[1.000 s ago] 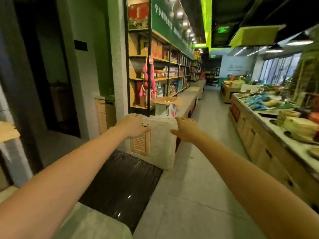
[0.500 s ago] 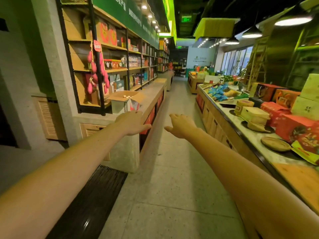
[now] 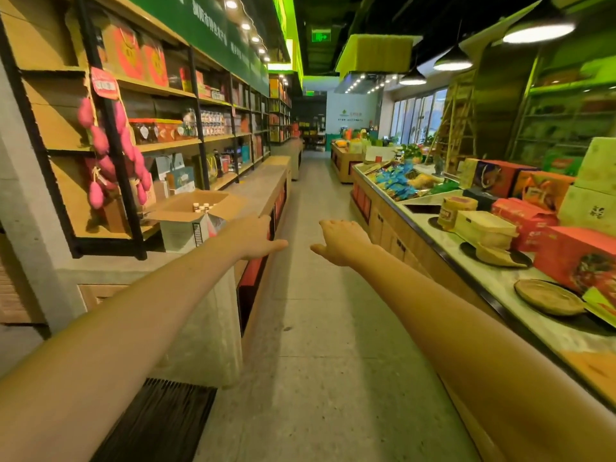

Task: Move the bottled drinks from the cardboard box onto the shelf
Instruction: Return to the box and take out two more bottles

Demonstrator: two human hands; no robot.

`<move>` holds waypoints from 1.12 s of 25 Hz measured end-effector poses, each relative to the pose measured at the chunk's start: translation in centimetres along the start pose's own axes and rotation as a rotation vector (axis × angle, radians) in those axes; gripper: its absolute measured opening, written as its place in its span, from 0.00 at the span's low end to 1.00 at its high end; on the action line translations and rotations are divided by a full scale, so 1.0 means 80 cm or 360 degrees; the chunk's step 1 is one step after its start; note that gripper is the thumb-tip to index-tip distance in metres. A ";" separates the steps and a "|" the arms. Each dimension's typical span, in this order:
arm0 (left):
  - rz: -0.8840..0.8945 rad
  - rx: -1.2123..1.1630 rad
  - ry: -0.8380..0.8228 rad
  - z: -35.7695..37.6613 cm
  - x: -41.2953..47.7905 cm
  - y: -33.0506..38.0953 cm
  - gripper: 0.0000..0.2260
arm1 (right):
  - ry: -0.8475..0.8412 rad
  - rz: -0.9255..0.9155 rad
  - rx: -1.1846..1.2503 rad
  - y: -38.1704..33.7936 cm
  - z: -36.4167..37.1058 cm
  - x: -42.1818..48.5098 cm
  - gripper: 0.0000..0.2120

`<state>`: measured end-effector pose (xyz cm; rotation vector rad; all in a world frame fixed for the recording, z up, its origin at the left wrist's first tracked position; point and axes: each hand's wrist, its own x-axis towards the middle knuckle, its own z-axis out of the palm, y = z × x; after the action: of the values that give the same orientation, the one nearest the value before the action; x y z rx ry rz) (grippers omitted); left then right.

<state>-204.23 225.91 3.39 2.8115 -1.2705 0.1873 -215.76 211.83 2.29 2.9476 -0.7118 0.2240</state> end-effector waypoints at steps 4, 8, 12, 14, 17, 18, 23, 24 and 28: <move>0.0053 0.0041 -0.0026 0.028 0.136 -0.012 0.33 | 0.0012 0.0018 -0.0014 0.036 0.029 0.123 0.29; 0.0054 0.0066 -0.0015 0.071 0.269 -0.022 0.33 | -0.0027 0.0024 -0.0016 0.078 0.072 0.255 0.29; -0.0047 -0.0038 -0.0020 0.099 0.415 -0.039 0.33 | -0.0041 -0.0019 -0.0028 0.123 0.110 0.411 0.29; -0.0055 0.0005 0.0017 0.100 0.491 -0.051 0.33 | -0.0022 -0.0064 -0.0024 0.151 0.117 0.495 0.28; -0.0104 0.0087 0.0055 0.093 0.582 -0.076 0.33 | -0.0036 -0.0099 -0.0010 0.176 0.124 0.599 0.27; -0.0140 0.0089 0.0052 0.094 0.610 -0.087 0.33 | -0.0051 -0.0124 0.0005 0.177 0.128 0.633 0.27; -0.0281 0.0109 0.0023 0.122 0.734 -0.150 0.36 | -0.0051 -0.0320 0.0064 0.154 0.160 0.780 0.27; -0.0301 0.0113 0.0020 0.130 0.757 -0.163 0.36 | -0.0044 -0.0358 0.0065 0.146 0.171 0.810 0.26; -0.0326 0.0109 0.0078 0.164 0.859 -0.228 0.35 | -0.0018 -0.0441 0.0052 0.107 0.210 0.943 0.24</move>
<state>-144.37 185.53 -0.53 2.9497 -0.9761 0.2930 -151.34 168.47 -1.21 3.0347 -0.2969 0.1961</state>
